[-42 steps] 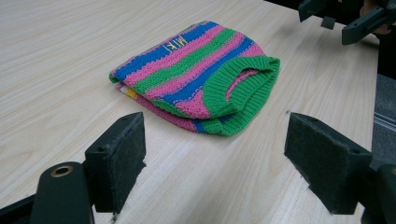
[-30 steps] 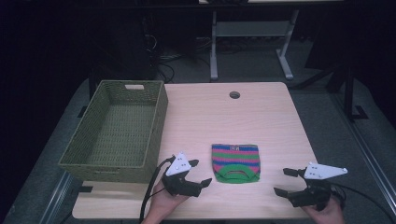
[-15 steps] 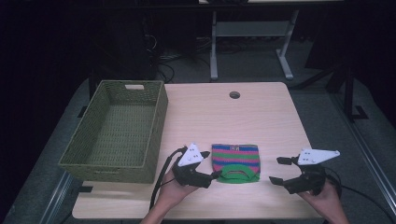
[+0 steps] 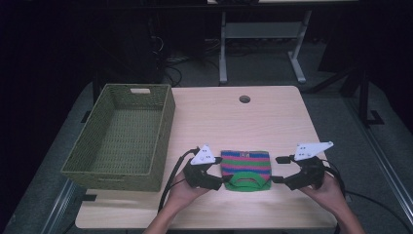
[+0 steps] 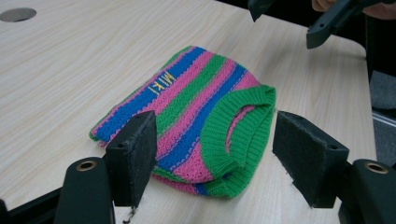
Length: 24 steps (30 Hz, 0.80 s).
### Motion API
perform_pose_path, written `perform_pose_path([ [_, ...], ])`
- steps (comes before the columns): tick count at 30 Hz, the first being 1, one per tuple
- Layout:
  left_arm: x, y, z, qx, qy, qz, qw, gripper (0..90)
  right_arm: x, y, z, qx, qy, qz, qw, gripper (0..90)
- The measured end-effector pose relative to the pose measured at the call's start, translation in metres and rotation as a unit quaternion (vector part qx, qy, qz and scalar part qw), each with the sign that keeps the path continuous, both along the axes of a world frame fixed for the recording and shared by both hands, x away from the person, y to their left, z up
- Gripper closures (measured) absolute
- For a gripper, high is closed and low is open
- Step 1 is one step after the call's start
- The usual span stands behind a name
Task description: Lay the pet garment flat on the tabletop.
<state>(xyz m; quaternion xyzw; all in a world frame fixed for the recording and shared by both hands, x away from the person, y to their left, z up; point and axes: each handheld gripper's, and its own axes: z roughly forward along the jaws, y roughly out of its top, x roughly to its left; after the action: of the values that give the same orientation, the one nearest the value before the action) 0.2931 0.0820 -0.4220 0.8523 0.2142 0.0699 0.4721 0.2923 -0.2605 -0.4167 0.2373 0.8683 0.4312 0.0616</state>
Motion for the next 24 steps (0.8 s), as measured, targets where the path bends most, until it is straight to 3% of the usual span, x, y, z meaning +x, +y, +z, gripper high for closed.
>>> perform_pose_path([
  [8,0.006,-0.005,-0.007,0.027,0.007,-0.010,0.9996,31.0,0.014,0.017,-0.011,-0.023,0.018,0.024,0.9993,30.6],
  [14,0.011,-0.011,-0.013,0.040,0.017,-0.019,0.9989,35.9,0.018,0.024,-0.021,-0.039,0.027,0.040,0.9981,38.5],
  [19,0.014,-0.014,-0.019,0.053,0.028,-0.022,0.9980,39.7,0.021,0.027,-0.028,-0.044,0.049,0.048,0.9967,42.9],
  [24,0.015,-0.017,-0.022,0.061,0.031,-0.030,0.9972,41.8,0.022,0.030,-0.032,-0.062,0.046,0.055,0.9956,47.8],
])
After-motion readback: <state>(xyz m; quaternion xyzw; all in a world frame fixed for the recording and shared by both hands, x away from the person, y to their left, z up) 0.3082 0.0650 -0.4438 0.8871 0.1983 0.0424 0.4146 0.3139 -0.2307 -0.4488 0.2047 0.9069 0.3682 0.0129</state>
